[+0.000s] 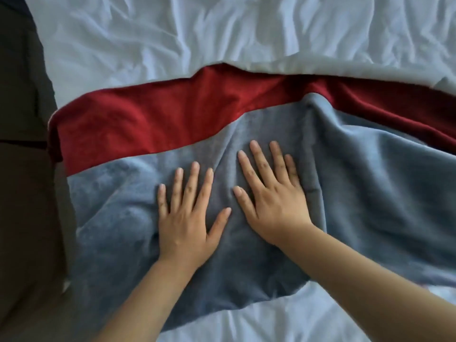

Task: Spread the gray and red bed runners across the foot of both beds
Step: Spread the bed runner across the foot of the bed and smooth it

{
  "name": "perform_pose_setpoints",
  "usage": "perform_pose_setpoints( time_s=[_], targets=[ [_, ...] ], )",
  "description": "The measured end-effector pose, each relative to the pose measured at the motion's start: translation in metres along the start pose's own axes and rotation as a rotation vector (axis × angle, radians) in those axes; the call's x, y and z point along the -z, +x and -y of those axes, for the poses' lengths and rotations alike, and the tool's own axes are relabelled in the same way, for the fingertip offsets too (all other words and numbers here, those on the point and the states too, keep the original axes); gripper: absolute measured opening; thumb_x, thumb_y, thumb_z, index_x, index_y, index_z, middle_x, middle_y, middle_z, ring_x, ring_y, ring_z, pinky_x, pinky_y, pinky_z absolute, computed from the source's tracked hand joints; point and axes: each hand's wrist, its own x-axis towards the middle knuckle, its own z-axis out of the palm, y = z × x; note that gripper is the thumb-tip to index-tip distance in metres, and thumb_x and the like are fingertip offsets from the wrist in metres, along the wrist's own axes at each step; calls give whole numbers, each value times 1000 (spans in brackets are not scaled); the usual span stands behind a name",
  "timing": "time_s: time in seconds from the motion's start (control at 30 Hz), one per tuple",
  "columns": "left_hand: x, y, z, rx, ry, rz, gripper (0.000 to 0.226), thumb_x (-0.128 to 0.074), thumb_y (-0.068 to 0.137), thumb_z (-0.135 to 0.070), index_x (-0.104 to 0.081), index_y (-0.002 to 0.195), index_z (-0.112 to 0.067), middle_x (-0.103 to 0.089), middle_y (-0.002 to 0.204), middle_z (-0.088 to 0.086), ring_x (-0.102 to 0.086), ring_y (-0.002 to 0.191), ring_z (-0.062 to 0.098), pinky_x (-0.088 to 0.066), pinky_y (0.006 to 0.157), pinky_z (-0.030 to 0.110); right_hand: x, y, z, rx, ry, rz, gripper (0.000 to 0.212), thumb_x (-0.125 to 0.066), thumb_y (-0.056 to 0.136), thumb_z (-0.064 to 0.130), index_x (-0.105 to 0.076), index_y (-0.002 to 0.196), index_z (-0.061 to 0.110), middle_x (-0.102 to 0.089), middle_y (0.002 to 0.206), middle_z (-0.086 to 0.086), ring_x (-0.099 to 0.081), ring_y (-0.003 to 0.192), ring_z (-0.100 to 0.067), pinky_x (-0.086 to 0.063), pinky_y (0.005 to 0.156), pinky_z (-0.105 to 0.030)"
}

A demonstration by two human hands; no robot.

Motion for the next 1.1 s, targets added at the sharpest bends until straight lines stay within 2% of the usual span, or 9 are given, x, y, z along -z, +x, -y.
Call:
perform_pose_setpoints(
  time_s=[0.13,0.3,0.43,0.57,0.7,0.8,0.93,1.03,1.1],
  targets=[
    [-14,-101,-4,-157,-41,58,71,-34,98,-70,-27,161,-37,-14,172,6,-12,158,35,-12,122,66,-13,-86,24,195,32,101,76,-37,100,62,-14,161,23,-5,169,-4,-1,156,-28,-14,123,-55],
    [-22,-183,-9,-239,6,154,86,-46,89,-81,-29,160,-37,-17,171,-1,-15,157,35,-11,117,75,-25,-177,23,399,-47,231,86,-51,91,68,-25,159,22,-14,168,-4,-12,155,-26,-23,120,-52],
    [-27,-191,-5,-173,-4,106,82,-55,93,-66,-25,162,-32,-15,171,-7,-13,158,27,-7,120,71,-31,-183,17,447,9,144,66,-66,94,42,-43,152,19,-34,161,-4,-28,150,-24,-35,115,-49],
    [-25,-180,0,-149,-65,38,71,-51,99,-58,-31,160,-29,-18,171,-6,-15,158,22,-9,123,66,-30,-176,31,343,104,29,47,-62,94,17,-58,141,18,-47,153,-1,-37,147,-25,-34,117,-50],
    [-19,-178,23,-137,-108,-71,48,-48,107,-30,-46,154,-23,-33,166,-2,-26,155,23,-19,123,61,-28,-176,48,253,116,5,39,-66,94,18,-66,133,18,-55,147,-1,-40,145,-30,-32,117,-53],
    [-12,-182,36,-167,-122,-62,66,-50,91,0,-47,153,-21,-35,165,0,-26,155,26,-18,124,59,-28,-174,62,240,73,-59,36,-65,93,10,-70,127,19,-63,135,-2,-53,129,-34,-44,105,-49],
    [-4,-190,48,-186,-116,65,83,-53,77,-17,-36,159,-27,-22,170,-4,-14,158,23,-13,124,63,-34,-160,83,261,69,-106,44,-69,83,-5,-72,121,17,-66,107,-3,-58,93,-29,-49,78,-42],
    [-4,-197,53,-170,-109,75,86,-55,79,-11,-32,160,-26,-19,171,-2,-14,158,24,-16,122,66,-41,-148,99,373,92,-77,38,-64,89,-1,-70,122,17,-66,104,-2,-57,88,-27,-50,74,-42],
    [-5,-198,56,-145,-105,50,87,-61,81,-2,-32,160,-24,-22,170,-1,-19,157,24,-20,122,64,-46,-148,107,492,98,-82,32,-54,96,3,-70,119,17,-66,113,-4,-57,99,-28,-49,83,-40]
  ],
)
